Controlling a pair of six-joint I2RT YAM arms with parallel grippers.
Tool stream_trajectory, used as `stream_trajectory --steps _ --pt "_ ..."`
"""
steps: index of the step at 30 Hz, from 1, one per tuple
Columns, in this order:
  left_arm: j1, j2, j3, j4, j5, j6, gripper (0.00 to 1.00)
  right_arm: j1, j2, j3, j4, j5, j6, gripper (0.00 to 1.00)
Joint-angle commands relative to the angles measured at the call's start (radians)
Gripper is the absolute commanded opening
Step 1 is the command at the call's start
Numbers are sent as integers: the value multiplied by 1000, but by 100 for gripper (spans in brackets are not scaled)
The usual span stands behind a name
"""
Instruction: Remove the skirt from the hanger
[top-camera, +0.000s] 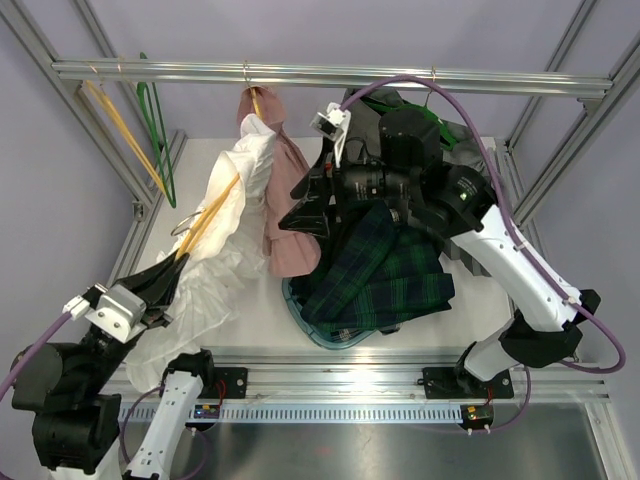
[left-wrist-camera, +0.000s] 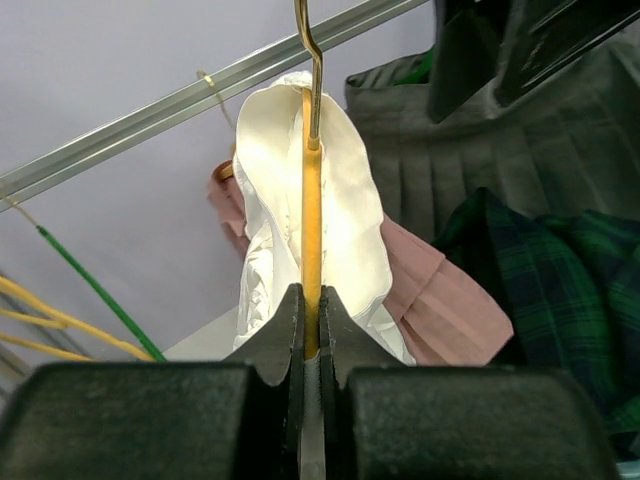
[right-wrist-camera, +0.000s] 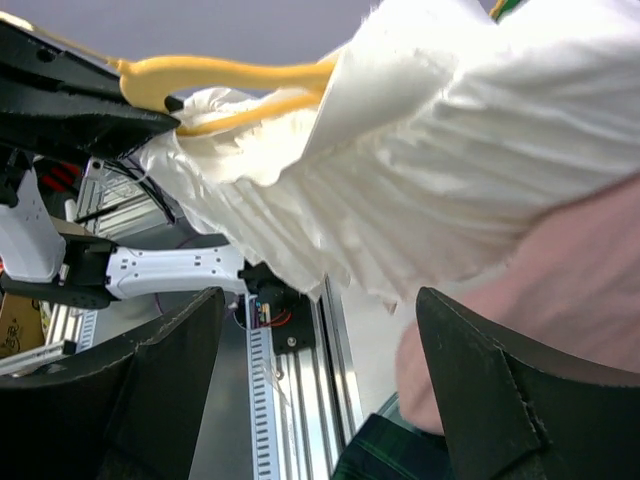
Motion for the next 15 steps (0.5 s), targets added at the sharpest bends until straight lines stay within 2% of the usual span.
stream_trajectory --steps 1,6,15 --pt "-2 23 45 41 114 -55 0 76 0 27 83 199 75 85" --pt "-2 49 -1 45 183 -108 0 144 28 47 99 357 151 84" --pt "-1 39 -68 98 229 -144 0 155 54 21 63 582 169 80"
